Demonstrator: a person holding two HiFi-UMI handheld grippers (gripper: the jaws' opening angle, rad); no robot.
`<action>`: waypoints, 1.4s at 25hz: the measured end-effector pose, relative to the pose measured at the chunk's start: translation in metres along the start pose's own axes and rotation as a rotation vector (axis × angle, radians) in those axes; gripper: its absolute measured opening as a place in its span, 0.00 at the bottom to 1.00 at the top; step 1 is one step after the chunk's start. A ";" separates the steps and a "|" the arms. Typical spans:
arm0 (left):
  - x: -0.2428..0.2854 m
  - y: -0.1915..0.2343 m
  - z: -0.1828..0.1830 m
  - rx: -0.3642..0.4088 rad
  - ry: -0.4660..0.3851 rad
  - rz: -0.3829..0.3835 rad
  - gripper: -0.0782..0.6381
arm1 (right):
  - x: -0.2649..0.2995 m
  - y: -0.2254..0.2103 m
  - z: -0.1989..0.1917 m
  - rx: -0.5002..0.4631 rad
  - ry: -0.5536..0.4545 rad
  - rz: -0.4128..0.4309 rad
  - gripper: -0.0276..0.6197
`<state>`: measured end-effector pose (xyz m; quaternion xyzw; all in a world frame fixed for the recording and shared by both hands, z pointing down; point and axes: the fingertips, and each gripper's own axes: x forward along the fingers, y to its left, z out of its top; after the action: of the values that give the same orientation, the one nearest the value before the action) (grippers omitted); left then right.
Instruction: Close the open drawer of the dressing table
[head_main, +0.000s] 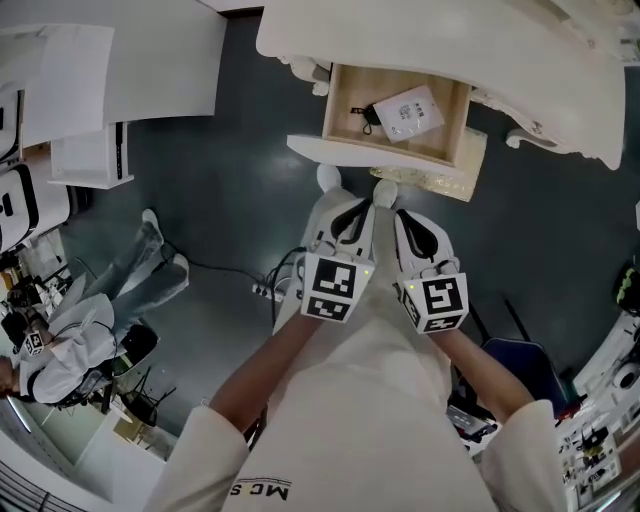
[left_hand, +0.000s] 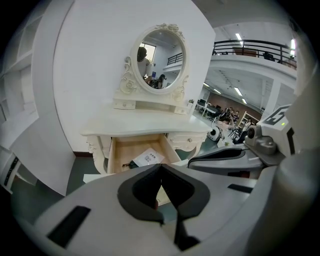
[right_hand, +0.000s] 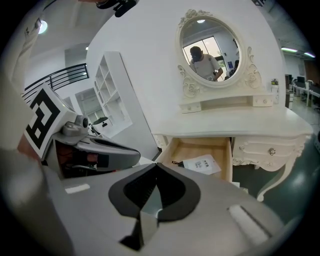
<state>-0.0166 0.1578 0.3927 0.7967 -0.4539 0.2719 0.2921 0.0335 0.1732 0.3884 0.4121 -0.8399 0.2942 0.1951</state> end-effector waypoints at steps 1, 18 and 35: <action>0.003 0.001 -0.003 -0.002 0.004 0.001 0.12 | 0.003 0.001 -0.002 -0.002 0.005 0.006 0.04; 0.057 0.034 -0.056 -0.038 0.034 0.042 0.12 | 0.043 -0.028 -0.038 0.050 0.021 -0.071 0.04; 0.095 0.063 -0.077 -0.045 0.056 0.088 0.12 | 0.076 -0.028 -0.055 0.045 0.050 -0.060 0.04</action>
<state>-0.0429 0.1325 0.5253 0.7612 -0.4864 0.2962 0.3102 0.0163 0.1515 0.4819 0.4341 -0.8151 0.3174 0.2156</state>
